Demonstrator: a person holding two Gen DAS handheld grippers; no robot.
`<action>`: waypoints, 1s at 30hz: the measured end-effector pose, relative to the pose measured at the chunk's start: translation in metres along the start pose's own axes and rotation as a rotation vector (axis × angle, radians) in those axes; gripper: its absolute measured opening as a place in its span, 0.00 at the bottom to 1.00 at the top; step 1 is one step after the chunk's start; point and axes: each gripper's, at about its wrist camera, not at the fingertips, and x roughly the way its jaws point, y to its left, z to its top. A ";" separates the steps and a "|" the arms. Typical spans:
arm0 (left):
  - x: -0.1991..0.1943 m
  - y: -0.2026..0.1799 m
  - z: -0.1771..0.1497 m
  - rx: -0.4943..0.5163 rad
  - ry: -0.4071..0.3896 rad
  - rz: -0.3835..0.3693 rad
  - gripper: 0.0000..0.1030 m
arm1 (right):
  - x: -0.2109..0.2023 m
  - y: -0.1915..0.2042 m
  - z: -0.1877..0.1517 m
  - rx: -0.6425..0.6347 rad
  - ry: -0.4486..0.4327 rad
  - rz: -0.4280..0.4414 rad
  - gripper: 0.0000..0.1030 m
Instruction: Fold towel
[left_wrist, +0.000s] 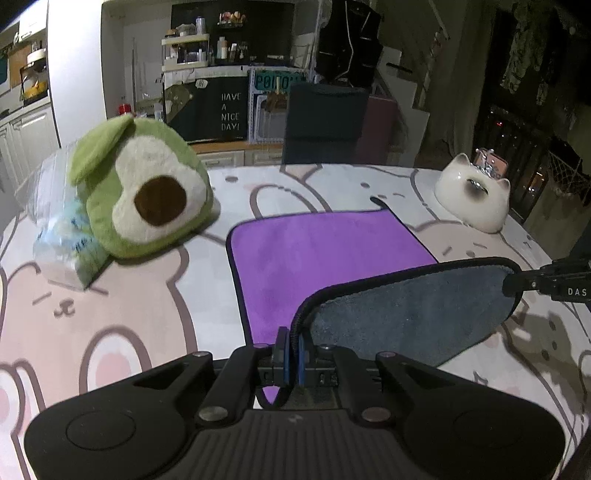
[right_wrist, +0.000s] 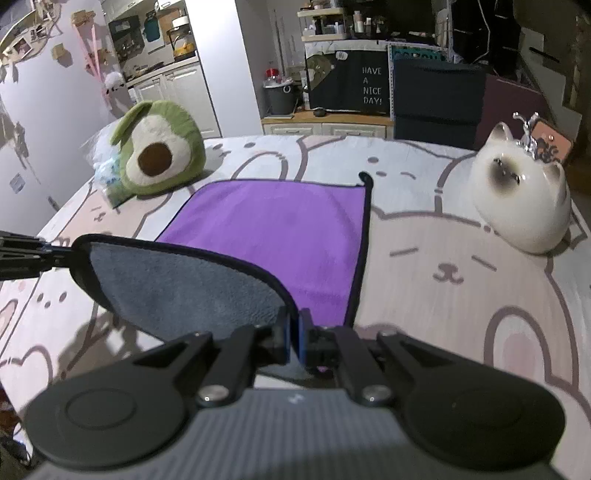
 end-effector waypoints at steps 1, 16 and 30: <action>0.003 0.001 0.005 0.009 -0.004 0.002 0.05 | 0.002 -0.001 0.005 0.000 -0.005 -0.002 0.05; 0.058 0.025 0.059 0.038 -0.011 0.024 0.05 | 0.050 -0.017 0.067 -0.002 -0.035 -0.031 0.05; 0.111 0.041 0.090 0.033 0.007 0.045 0.05 | 0.100 -0.032 0.105 0.018 -0.025 -0.050 0.05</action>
